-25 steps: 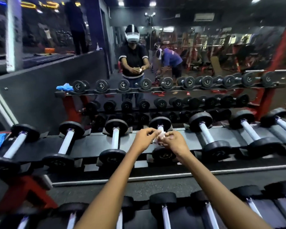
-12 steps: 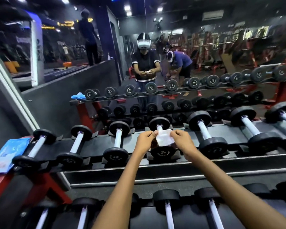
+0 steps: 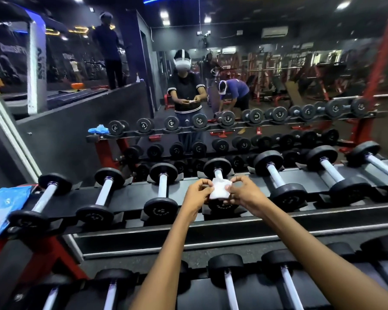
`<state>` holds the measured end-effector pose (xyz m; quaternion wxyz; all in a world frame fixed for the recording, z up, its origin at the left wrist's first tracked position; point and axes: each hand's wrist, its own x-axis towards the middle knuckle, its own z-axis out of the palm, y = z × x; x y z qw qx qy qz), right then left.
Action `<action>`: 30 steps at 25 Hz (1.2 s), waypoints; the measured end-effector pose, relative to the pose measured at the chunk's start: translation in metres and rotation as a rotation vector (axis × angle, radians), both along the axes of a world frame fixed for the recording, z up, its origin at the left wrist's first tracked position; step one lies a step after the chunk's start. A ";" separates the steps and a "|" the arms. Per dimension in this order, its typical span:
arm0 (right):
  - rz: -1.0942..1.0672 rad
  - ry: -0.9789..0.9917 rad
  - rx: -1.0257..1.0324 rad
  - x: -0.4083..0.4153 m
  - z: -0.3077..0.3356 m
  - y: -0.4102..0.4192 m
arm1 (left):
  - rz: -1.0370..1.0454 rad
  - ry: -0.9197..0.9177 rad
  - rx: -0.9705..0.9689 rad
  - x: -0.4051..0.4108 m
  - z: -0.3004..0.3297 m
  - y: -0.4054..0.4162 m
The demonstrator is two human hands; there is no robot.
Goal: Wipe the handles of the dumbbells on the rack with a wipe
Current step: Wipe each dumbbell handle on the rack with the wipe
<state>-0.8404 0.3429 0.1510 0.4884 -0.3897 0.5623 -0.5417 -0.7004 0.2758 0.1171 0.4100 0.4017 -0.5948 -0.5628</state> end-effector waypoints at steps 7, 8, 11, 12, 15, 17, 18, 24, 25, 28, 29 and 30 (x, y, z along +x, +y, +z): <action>-0.106 0.113 -0.109 0.005 -0.012 0.004 | -0.062 0.046 -0.018 -0.001 -0.011 0.003; -0.093 0.129 -0.117 0.003 -0.015 0.003 | -0.058 0.021 -0.037 -0.002 -0.013 0.000; -0.049 0.124 -0.107 -0.006 -0.020 -0.001 | -0.056 -0.043 -0.075 -0.004 -0.012 -0.002; -0.038 0.118 -0.115 -0.010 -0.021 -0.003 | -0.043 -0.057 -0.092 -0.005 -0.011 -0.002; -0.001 0.127 -0.135 -0.020 -0.019 -0.006 | 0.025 -0.114 -0.162 -0.013 -0.006 0.000; -0.007 0.172 -0.134 -0.027 -0.020 -0.011 | 0.067 -0.160 -0.212 -0.021 -0.002 0.001; -0.021 0.233 -0.138 -0.029 -0.020 -0.013 | 0.088 -0.194 -0.241 -0.024 -0.001 0.000; -0.049 0.731 -0.189 -0.048 -0.018 -0.028 | 0.181 -0.434 -0.469 -0.045 0.000 -0.007; -0.030 0.763 -0.212 -0.053 -0.019 -0.032 | 0.185 -0.432 -0.465 -0.047 -0.001 -0.010; 0.046 0.676 -0.208 -0.059 -0.023 -0.043 | 0.158 -0.382 -0.393 -0.051 -0.003 -0.018; 0.082 0.547 -0.191 -0.059 -0.024 -0.047 | 0.158 -0.389 -0.378 -0.053 -0.005 -0.021; 0.120 0.416 -0.164 -0.059 -0.027 -0.053 | 0.158 -0.395 -0.360 -0.055 -0.007 -0.025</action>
